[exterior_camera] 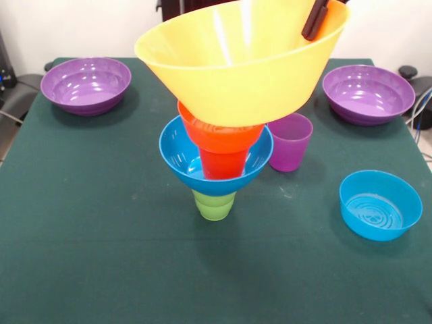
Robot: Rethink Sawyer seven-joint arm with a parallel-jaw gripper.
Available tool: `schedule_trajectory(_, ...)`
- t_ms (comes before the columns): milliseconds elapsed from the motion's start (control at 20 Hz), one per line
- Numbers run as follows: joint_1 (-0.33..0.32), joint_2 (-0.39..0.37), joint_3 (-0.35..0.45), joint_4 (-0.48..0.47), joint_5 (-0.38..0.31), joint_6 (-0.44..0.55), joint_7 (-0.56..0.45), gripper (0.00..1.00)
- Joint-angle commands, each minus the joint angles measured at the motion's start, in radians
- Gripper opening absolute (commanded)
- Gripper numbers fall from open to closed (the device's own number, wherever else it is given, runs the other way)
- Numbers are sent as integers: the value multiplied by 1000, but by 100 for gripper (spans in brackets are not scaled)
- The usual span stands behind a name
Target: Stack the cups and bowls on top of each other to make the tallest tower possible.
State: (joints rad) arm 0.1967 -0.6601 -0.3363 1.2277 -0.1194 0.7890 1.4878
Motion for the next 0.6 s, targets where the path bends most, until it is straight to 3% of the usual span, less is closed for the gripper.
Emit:
schedule_trajectory(50,-13,22,107,49,-5,42,64,0)
schedule_trajectory(600,15,44,60,-9,-55,159,30,0)
